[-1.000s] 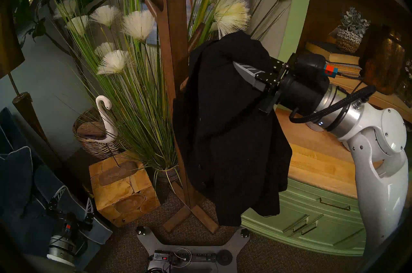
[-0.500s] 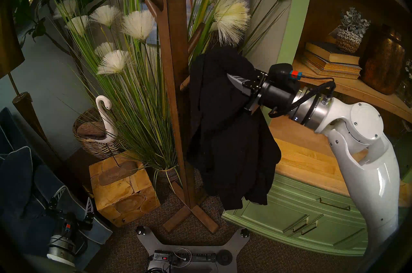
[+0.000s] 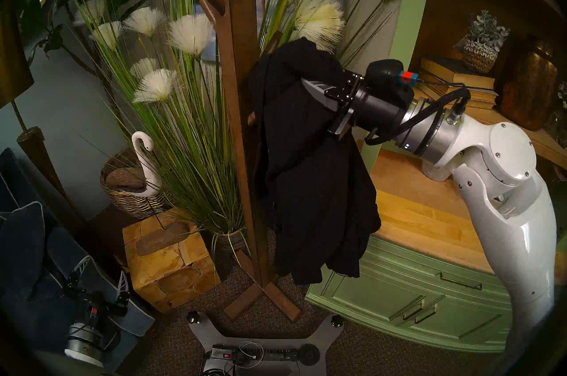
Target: Pick up jacket and place on coat hanger
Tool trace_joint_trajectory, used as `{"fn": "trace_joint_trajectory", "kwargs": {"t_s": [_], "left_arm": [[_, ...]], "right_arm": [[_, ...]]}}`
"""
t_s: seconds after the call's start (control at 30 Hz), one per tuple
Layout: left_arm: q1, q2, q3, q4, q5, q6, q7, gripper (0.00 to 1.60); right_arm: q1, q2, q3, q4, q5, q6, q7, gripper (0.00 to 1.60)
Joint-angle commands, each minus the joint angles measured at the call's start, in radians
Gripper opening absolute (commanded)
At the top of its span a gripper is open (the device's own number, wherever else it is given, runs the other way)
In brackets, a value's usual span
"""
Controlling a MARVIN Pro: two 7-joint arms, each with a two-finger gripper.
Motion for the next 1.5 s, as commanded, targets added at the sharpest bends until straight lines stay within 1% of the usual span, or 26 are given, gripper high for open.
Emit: {"fn": "trace_joint_trajectory", "kwargs": {"t_s": [0.0, 0.1, 0.13, 0.17, 0.2, 0.27, 0.33, 0.37, 0.4, 0.47, 0.5, 0.53, 0.57, 0.6, 0.63, 0.67, 0.77, 0.8, 0.97, 1.0, 1.03, 1.07, 1.1, 1.13, 1.33, 1.47], "left_arm": [[0.004, 0.001, -0.007, -0.026, -0.001, -0.005, 0.003, 1.60], [0.004, 0.001, -0.007, -0.026, -0.001, -0.005, 0.003, 1.60], [0.004, 0.001, -0.007, -0.026, -0.001, -0.005, 0.003, 1.60], [0.003, 0.001, -0.006, -0.026, -0.001, -0.005, 0.003, 1.60], [0.003, 0.001, -0.006, -0.026, -0.001, -0.005, 0.003, 1.60], [0.003, 0.001, -0.006, -0.025, -0.001, -0.005, 0.003, 1.60], [0.003, 0.001, -0.006, -0.025, -0.001, -0.005, 0.003, 1.60], [0.003, 0.001, -0.006, -0.025, -0.001, -0.005, 0.003, 1.60], [0.003, 0.001, -0.006, -0.025, -0.001, -0.005, 0.003, 1.60], [0.003, 0.001, -0.006, -0.025, -0.001, -0.005, 0.003, 1.60], [0.003, 0.001, -0.006, -0.025, -0.001, -0.005, 0.003, 1.60], [0.003, 0.001, -0.006, -0.025, -0.001, -0.005, 0.003, 1.60], [0.002, 0.001, -0.006, -0.025, -0.001, -0.005, 0.003, 1.60], [0.002, 0.001, -0.006, -0.024, -0.001, -0.005, 0.003, 1.60], [0.002, 0.001, -0.006, -0.024, -0.001, -0.005, 0.003, 1.60], [0.002, 0.001, -0.006, -0.024, -0.001, -0.005, 0.003, 1.60], [0.002, 0.001, -0.006, -0.024, -0.001, -0.005, 0.003, 1.60], [0.002, 0.001, -0.006, -0.024, -0.001, -0.005, 0.003, 1.60], [0.001, 0.001, -0.006, -0.023, 0.000, -0.005, 0.003, 1.60], [0.001, 0.001, -0.006, -0.023, 0.000, -0.005, 0.003, 1.60], [0.001, 0.001, -0.006, -0.023, 0.000, -0.005, 0.003, 1.60], [0.001, 0.001, -0.006, -0.022, 0.000, -0.005, 0.003, 1.60], [0.001, 0.001, -0.006, -0.022, 0.000, -0.005, 0.003, 1.60], [0.001, 0.001, -0.006, -0.022, 0.000, -0.005, 0.003, 1.60], [0.002, 0.001, -0.006, -0.024, -0.001, -0.005, 0.003, 1.60], [0.003, 0.001, -0.006, -0.025, -0.001, -0.005, 0.003, 1.60]], "right_arm": [[0.120, 0.063, -0.071, 0.021, 0.042, 0.010, -0.063, 0.00], [0.129, 0.085, -0.127, 0.060, 0.030, 0.006, -0.072, 0.00], [0.146, 0.089, -0.161, 0.080, 0.021, 0.017, -0.064, 0.00], [0.165, 0.084, -0.192, 0.097, 0.013, 0.019, -0.064, 0.00], [0.149, 0.086, -0.201, 0.102, 0.002, 0.009, -0.072, 0.00], [0.183, 0.071, -0.247, 0.128, -0.009, 0.013, -0.075, 0.00], [0.178, 0.059, -0.257, 0.132, -0.018, 0.008, -0.084, 0.00], [0.209, 0.049, -0.282, 0.143, -0.025, 0.019, -0.082, 0.00], [0.196, 0.042, -0.277, 0.136, -0.030, 0.017, -0.088, 0.00], [0.222, 0.028, -0.300, 0.142, -0.043, 0.026, -0.086, 0.00], [0.212, 0.021, -0.295, 0.137, -0.049, 0.025, -0.089, 0.00], [0.248, 0.013, -0.322, 0.149, -0.056, 0.035, -0.083, 0.00], [0.215, 0.007, -0.301, 0.137, -0.061, 0.029, -0.088, 0.00], [0.266, -0.001, -0.336, 0.155, -0.065, 0.041, -0.080, 0.00], [0.222, -0.009, -0.307, 0.139, -0.071, 0.034, -0.087, 0.00], [0.250, -0.016, -0.327, 0.149, -0.075, 0.039, -0.083, 0.00], [0.276, -0.030, -0.342, 0.143, -0.099, 0.037, -0.083, 0.00], [0.264, -0.033, -0.330, 0.130, -0.110, 0.031, -0.087, 0.00], [0.317, -0.049, -0.332, 0.109, -0.127, 0.033, -0.091, 0.00], [0.297, -0.053, -0.310, 0.094, -0.128, 0.030, -0.094, 0.00], [0.334, -0.053, -0.326, 0.101, -0.127, 0.037, -0.089, 0.00], [0.307, -0.057, -0.302, 0.084, -0.128, 0.031, -0.092, 0.00], [0.339, -0.057, -0.316, 0.089, -0.127, 0.037, -0.088, 0.00], [0.322, -0.059, -0.300, 0.075, -0.128, 0.036, -0.088, 0.00], [0.360, -0.055, -0.332, 0.052, -0.137, 0.053, -0.066, 0.00], [0.362, -0.047, -0.333, 0.034, -0.135, 0.070, -0.058, 0.00]]}}
